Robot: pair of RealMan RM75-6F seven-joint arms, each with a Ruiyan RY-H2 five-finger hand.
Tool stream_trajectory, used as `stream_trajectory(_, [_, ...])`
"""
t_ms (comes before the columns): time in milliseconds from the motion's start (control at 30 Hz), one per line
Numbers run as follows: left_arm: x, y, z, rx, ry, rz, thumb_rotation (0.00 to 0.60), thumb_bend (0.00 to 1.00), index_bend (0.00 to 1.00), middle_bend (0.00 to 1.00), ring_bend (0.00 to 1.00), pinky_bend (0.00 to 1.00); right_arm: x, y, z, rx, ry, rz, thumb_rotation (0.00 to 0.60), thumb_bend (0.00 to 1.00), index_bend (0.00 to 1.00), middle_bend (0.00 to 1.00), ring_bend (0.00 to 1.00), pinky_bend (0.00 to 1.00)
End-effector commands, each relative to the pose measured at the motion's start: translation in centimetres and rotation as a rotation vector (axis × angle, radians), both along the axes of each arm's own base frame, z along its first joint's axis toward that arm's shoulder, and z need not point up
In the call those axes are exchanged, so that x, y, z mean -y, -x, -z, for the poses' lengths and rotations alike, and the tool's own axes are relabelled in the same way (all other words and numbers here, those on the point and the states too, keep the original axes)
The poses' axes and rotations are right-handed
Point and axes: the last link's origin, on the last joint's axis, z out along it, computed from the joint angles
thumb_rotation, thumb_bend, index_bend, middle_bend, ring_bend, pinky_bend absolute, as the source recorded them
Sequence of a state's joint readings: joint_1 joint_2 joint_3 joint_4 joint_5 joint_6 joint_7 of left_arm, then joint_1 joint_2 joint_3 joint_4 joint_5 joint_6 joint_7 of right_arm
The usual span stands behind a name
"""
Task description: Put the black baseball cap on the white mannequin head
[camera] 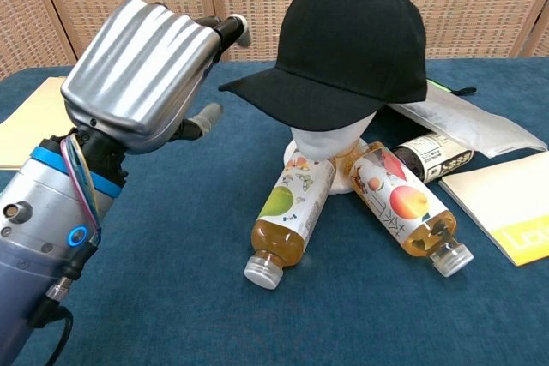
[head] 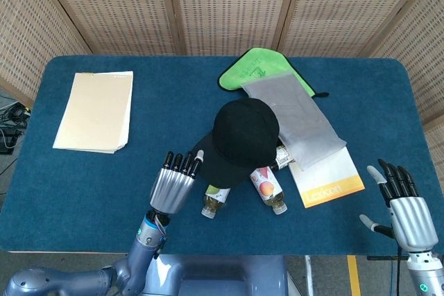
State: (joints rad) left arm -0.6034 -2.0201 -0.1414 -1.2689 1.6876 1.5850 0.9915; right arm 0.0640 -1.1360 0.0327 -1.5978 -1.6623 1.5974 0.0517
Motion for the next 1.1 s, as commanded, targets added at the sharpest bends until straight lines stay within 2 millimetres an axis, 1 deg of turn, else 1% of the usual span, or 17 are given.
stream_trajectory(33, [0.3,0.8,-0.1,-0.038,0.044,-0.045,0.6,0.23,0.13,0.23,0.37,0.31,0.0,0.0,0.0,-0.001,0.0,0.001,0.6,0.06,0.14,0.0,0.0,0.0])
stream_trajectory(133, [0.4,1.1,-0.1,-0.045,0.066,-0.063,0.6,0.23,0.07,0.17,0.3,0.24,0.0,0.0,0.1,-0.003,0.001,0.001,0.6,0.06,0.14,0.0,0.0,0.0])
stream_trajectory(233, [0.5,1.4,-0.1,-0.051,0.078,-0.072,0.6,0.19,0.02,0.09,0.23,0.18,0.0,0.0,0.0,-0.004,0.002,0.001,0.6,0.06,0.14,0.0,0.0,0.0])
stream_trajectory(333, [0.7,1.7,-0.1,-0.048,0.096,-0.084,0.6,0.15,0.0,0.01,0.15,0.1,0.0,0.0,0.0,-0.005,0.003,0.002,0.6,0.06,0.14,0.0,0.0,0.0])
stream_trajectory(367, [0.8,1.8,-0.2,-0.048,0.1,-0.085,0.6,0.15,0.0,0.0,0.14,0.09,0.0,0.0,0.0,-0.005,0.003,0.003,0.6,0.06,0.14,0.0,0.0,0.0])
stream_trajectory(533, [1.3,2.6,-0.8,-0.011,0.117,-0.092,0.6,0.15,0.0,0.0,0.11,0.05,0.0,0.0,0.0,-0.007,0.003,0.004,0.6,0.06,0.14,0.0,0.0,0.0])
stream_trajectory(600, [1.5,3.2,-1.3,0.011,0.125,-0.099,0.6,0.14,0.0,0.0,0.08,0.03,0.0,0.1,0.0,-0.008,0.003,0.005,0.6,0.06,0.13,0.0,0.0,0.0])
stream_trajectory(667, [1.7,3.9,-1.9,0.026,0.134,-0.11,0.6,0.11,0.0,0.0,0.03,0.0,0.0,0.1,0.0,-0.009,0.003,0.006,0.6,0.06,0.13,0.0,0.0,0.0])
stream_trajectory(733, [1.8,4.8,-2.6,0.037,0.14,-0.125,0.6,0.06,0.0,0.0,0.0,0.0,0.0,0.1,0.0,-0.011,0.003,0.005,0.6,0.06,0.13,0.0,0.0,0.0])
stream_trajectory(867, [2.2,6.7,-4.1,0.067,0.155,-0.175,0.6,0.01,0.0,0.0,0.0,0.0,0.0,0.1,0.1,-0.016,0.003,0.006,0.6,0.06,0.13,0.0,0.0,0.0])
stream_trajectory(900, [2.3,7.5,-4.7,0.073,0.162,-0.194,0.6,0.0,0.0,0.0,0.0,0.0,0.0,0.1,0.2,-0.018,0.003,0.006,0.6,0.06,0.13,0.0,0.0,0.0])
stream_trajectory(1100, [3.2,10.6,-7.4,0.088,0.197,-0.277,0.6,0.0,0.0,0.0,0.0,0.0,0.0,0.1,0.5,-0.038,-0.005,0.015,0.6,0.06,0.1,0.0,0.0,0.0])
